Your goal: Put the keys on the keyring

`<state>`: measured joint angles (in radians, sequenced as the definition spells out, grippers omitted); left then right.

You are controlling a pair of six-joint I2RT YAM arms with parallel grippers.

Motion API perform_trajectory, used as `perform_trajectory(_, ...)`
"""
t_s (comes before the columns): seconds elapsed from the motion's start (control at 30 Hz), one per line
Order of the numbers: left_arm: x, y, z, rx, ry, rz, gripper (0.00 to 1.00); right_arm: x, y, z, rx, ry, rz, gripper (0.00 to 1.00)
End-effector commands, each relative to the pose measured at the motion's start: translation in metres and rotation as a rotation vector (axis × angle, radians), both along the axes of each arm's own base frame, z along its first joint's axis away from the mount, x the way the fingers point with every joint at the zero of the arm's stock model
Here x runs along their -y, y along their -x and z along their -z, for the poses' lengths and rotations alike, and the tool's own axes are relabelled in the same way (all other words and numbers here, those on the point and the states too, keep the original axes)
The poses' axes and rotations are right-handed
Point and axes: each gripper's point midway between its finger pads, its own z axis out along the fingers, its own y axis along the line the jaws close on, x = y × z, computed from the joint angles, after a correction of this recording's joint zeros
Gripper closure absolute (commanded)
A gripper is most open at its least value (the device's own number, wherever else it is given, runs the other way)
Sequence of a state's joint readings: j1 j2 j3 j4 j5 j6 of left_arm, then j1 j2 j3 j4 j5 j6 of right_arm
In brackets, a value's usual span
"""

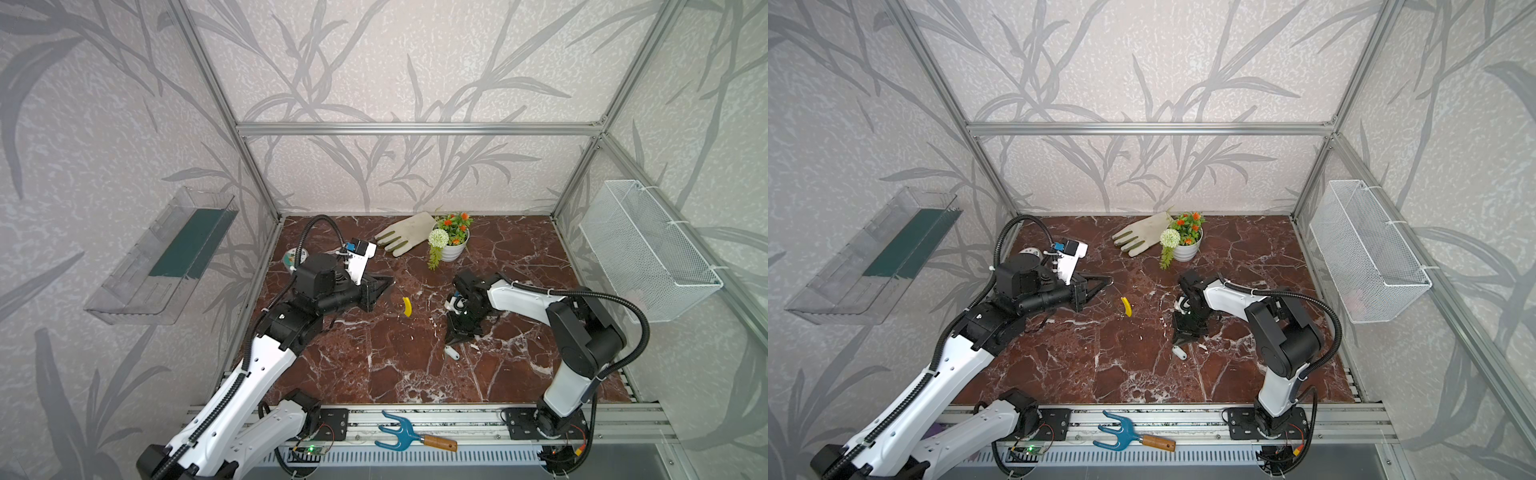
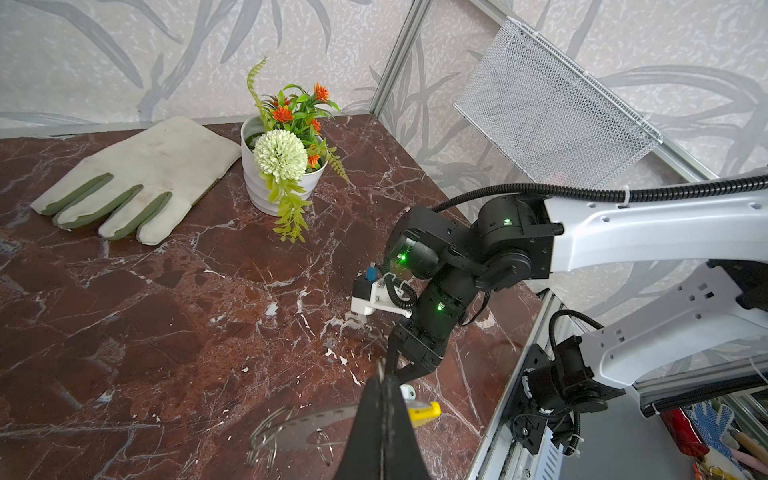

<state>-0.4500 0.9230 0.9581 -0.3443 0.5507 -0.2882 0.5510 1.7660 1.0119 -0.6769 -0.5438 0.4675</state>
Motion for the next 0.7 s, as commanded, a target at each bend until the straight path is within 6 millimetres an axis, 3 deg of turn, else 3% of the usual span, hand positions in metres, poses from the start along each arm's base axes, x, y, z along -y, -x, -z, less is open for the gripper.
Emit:
perform_trajectory(0.0,0.002,0.0,-0.001,0.015,0.008,0.012,1.0,-0.001,0.007,0.0,-0.026,-0.017,-0.004,0.81)
perform_trajectory(0.67,0.004,-0.003,0.002,0.013,-0.001,0.016,1.0,0.005,0.012,0.009,-0.044,0.022,-0.007,0.81)
